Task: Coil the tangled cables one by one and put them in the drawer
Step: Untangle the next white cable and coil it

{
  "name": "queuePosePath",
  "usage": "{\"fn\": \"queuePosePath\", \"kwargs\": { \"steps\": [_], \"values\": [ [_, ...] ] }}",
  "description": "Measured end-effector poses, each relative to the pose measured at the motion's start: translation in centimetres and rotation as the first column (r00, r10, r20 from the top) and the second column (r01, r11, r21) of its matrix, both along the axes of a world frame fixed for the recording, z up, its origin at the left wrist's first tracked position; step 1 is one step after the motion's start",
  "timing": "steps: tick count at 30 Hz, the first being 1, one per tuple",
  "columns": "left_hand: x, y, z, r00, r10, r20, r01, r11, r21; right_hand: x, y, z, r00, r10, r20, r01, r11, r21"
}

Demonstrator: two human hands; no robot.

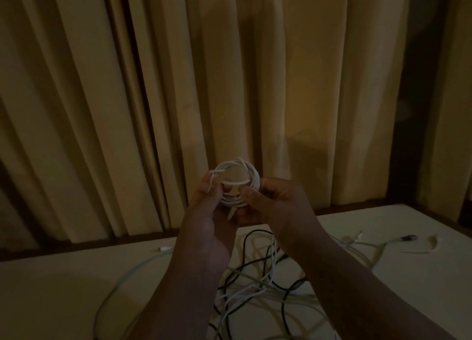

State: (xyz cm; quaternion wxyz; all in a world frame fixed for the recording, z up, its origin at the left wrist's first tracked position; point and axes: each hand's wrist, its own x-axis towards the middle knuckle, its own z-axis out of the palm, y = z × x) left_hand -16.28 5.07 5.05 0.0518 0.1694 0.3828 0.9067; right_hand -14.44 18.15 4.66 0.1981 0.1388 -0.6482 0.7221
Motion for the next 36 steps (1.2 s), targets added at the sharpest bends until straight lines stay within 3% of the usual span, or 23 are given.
{"fn": "queuePosePath", "kwargs": {
  "steps": [4, 8, 12, 18, 21, 26, 31, 36],
  "values": [
    [0.4, -0.4, 0.1, 0.992, -0.128, 0.017, 0.127, 0.991, 0.051, -0.1, 0.0, 0.2, 1.0, -0.006, 0.029, 0.007, 0.999, -0.038],
    [0.6, -0.8, 0.3, 0.99, -0.138, -0.013, 0.139, 0.989, 0.054, -0.2, 0.1, 0.1, 0.999, 0.003, 0.034, -0.001, 0.999, -0.04],
    [0.4, -0.7, 0.6, 0.997, -0.053, -0.049, 0.047, 0.992, -0.116, -0.3, 0.5, 0.0, 1.0, 0.008, 0.03, -0.007, 1.0, -0.028],
    [0.4, -1.1, 0.8, 0.967, 0.066, -0.248, -0.132, 0.957, -0.259, -0.3, 1.6, 0.3, 0.996, 0.092, -0.017, -0.093, 0.991, -0.099],
    [0.3, -1.6, 0.8, 0.904, 0.127, -0.408, -0.297, 0.873, -0.388, -0.6, 2.1, 0.3, 0.996, 0.086, -0.021, -0.087, 0.996, -0.027],
    [0.4, -2.7, 1.5, 0.857, 0.036, -0.514, -0.295, 0.852, -0.433, -0.6, 3.7, 0.8, 0.989, 0.143, 0.038, -0.146, 0.981, 0.13],
    [0.6, -2.4, 1.5, 0.907, 0.052, -0.417, -0.249, 0.866, -0.433, 0.2, 3.8, 1.2, 0.956, 0.283, 0.08, -0.293, 0.937, 0.188],
    [0.2, -2.4, 1.3, 0.918, 0.089, -0.387, -0.287, 0.822, -0.492, 0.6, 3.9, 1.6, 0.998, 0.052, 0.044, -0.065, 0.912, 0.405]
  ]
}}
